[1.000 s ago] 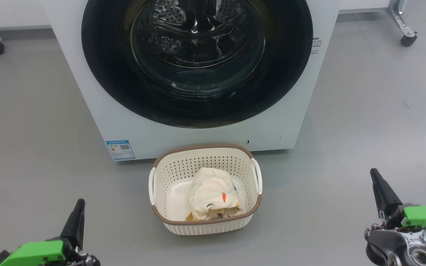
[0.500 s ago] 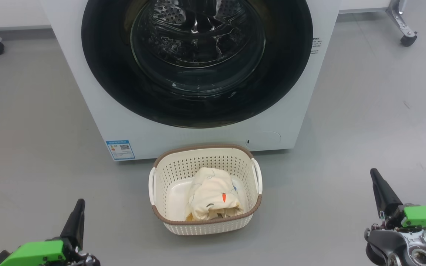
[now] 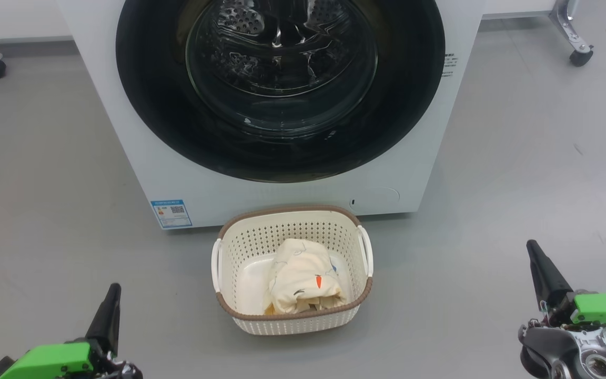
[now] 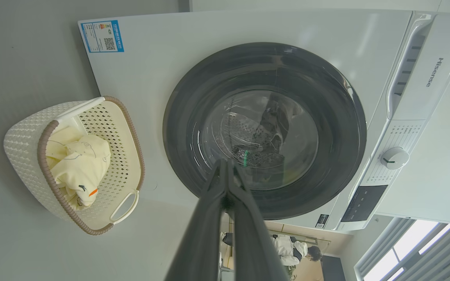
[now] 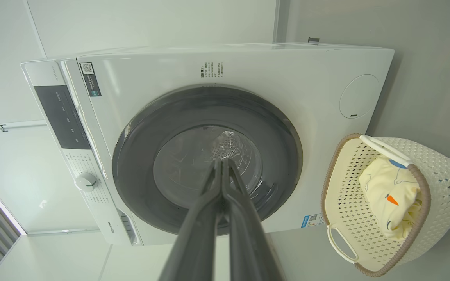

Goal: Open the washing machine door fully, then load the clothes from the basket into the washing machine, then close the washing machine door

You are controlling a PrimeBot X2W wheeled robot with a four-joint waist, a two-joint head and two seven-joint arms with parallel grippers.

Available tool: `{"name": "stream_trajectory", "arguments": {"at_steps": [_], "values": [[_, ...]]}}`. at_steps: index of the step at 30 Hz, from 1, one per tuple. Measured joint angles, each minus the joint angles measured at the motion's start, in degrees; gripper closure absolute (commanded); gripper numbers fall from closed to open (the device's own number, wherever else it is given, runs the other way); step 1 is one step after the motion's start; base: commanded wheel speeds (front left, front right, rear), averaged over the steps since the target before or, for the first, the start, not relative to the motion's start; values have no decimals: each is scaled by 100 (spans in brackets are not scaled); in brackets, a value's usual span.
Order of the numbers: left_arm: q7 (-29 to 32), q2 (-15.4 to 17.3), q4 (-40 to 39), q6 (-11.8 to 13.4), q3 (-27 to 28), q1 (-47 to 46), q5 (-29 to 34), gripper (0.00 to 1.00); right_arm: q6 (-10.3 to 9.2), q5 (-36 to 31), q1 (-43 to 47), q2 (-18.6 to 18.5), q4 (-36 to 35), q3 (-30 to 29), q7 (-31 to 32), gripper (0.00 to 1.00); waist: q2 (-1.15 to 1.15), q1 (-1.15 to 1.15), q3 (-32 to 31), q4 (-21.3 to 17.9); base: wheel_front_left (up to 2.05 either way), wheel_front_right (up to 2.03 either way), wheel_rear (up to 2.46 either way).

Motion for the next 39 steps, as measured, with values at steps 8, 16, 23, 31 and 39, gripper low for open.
{"name": "stream_trajectory", "arguments": {"at_steps": [8,16,23,31,39], "values": [[0,0,0,0,0,0,0,100,0,0,0,0,0,0,0,100,0,0,0,0,0,0,0],[0,0,0,0,0,0,0,100,0,0,0,0,0,0,0,100,0,0,0,0,0,0,0],[0,0,0,0,0,0,0,100,0,0,0,0,0,0,0,100,0,0,0,0,0,0,0],[-1,-2,25,5,-2,5,-2,0,0,-2,4,4,21,0,0,0,0,0,0,0,0,0,0],[-9,-89,443,15,-54,371,-2,0,0,-2,447,87,423,31,1,0,0,0,0,0,0,0,0]]}}
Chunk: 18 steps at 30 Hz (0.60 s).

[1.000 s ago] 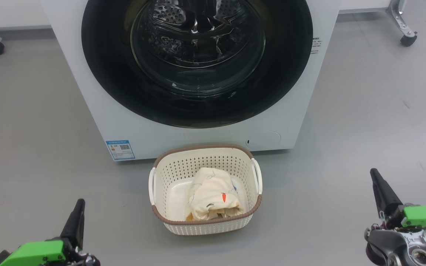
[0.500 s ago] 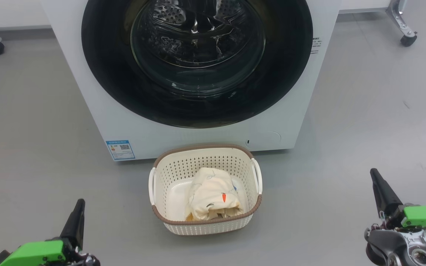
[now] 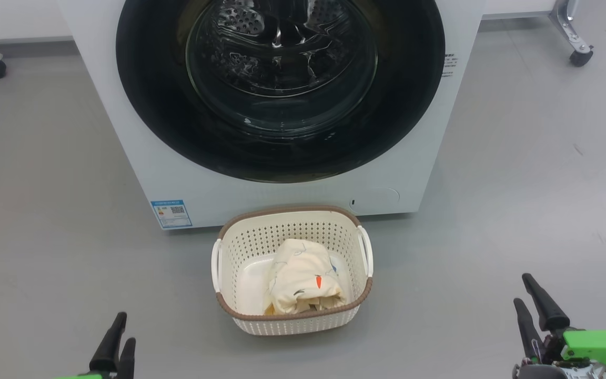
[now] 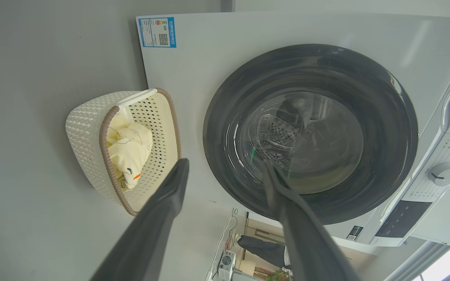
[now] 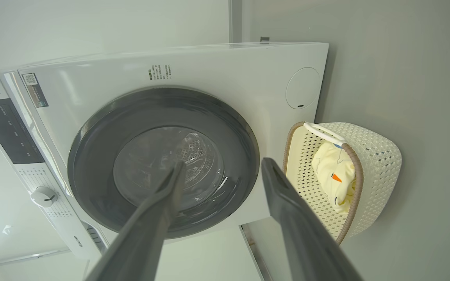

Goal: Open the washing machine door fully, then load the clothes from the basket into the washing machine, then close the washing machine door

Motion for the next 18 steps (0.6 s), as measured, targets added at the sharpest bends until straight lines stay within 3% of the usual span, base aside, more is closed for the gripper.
{"name": "stream_trajectory", "arguments": {"at_steps": [18], "values": [[-196,10,-165,0,-114,-96,93,0,0,-157,-60,-15,-158,-24,-121,0,0,0,-1,-5,0,0,0]]}}
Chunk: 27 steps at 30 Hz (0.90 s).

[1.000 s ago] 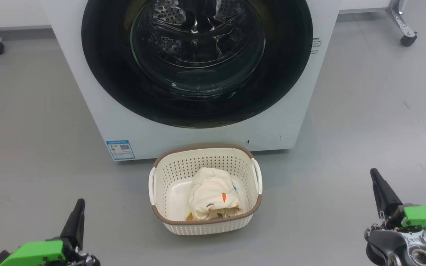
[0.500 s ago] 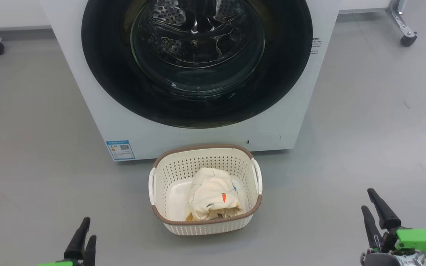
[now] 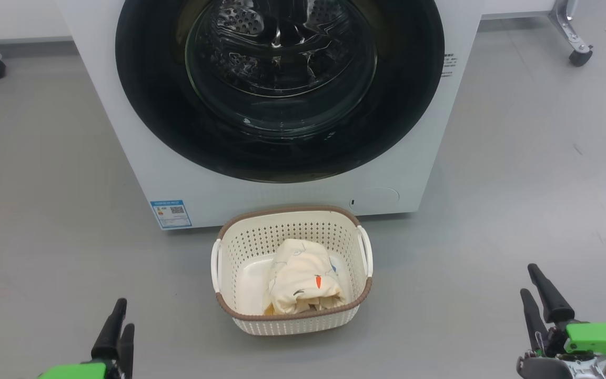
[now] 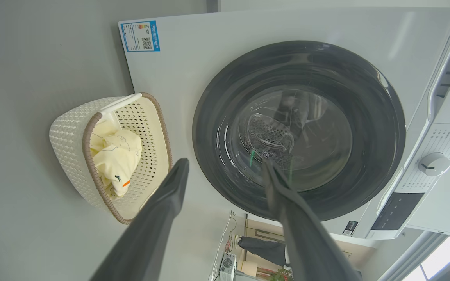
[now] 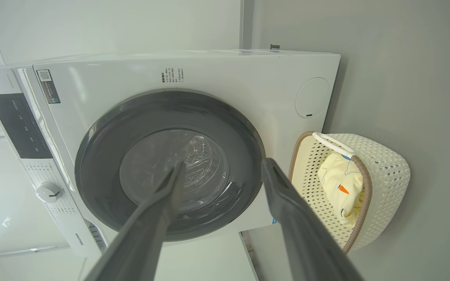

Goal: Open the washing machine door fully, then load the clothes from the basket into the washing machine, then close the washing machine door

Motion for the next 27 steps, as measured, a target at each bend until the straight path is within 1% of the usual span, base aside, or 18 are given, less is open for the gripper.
{"name": "stream_trajectory", "arguments": {"at_steps": [6,12,16,20,27], "values": [[-179,46,-14,0,-135,-46,310,0,0,-312,-5,-80,-13,2,-137,0,0,0,1,-2,0,0,0],[-310,80,-9,0,-169,-71,713,0,0,-880,-42,-165,9,12,-309,0,0,0,4,4,0,0,0],[-369,133,-19,47,-183,-161,1194,0,0,-1471,-138,-265,27,5,-426,0,0,0,2,14,0,0,0],[-437,132,-49,92,-182,-177,1651,0,0,-2097,-166,-269,27,-9,-513,0,0,0,4,20,0,0,0],[-554,131,-96,93,-181,-181,2362,0,0,-3311,-214,-282,1,-57,-655,0,0,0,4,24,0,0,0]]}}
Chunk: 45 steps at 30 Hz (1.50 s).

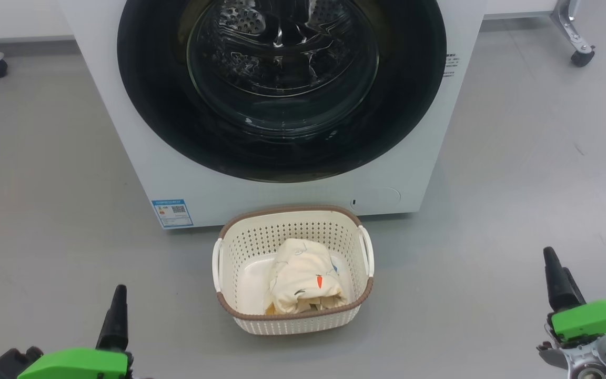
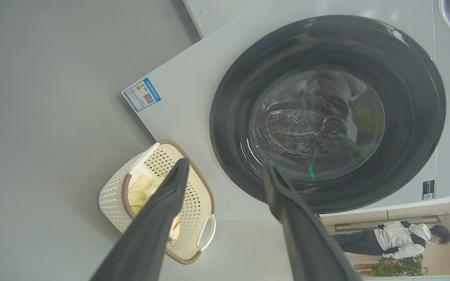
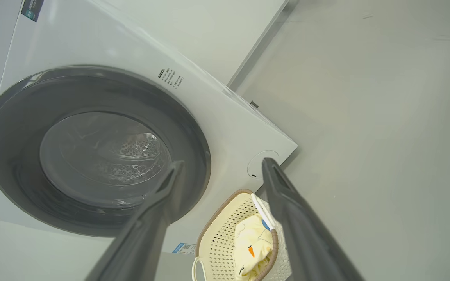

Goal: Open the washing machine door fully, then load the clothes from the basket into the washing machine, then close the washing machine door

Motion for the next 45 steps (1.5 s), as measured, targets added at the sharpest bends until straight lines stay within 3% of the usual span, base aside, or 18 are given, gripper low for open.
{"name": "stream_trajectory", "arguments": {"at_steps": [15,29,45], "values": [[-255,2,-111,53,-204,-83,1527,0,0,-1376,-29,33,-114,-9,-185,0,0,0,-20,13,0,0,0],[-461,3,-167,109,-337,-83,2649,0,0,-2461,-49,91,-166,-364,-210,0,0,0,-31,38,0,0,0],[-756,1,-208,153,-392,-105,3850,0,0,-3598,-164,97,-290,163,-359,0,0,0,-32,60,0,0,0]]}}
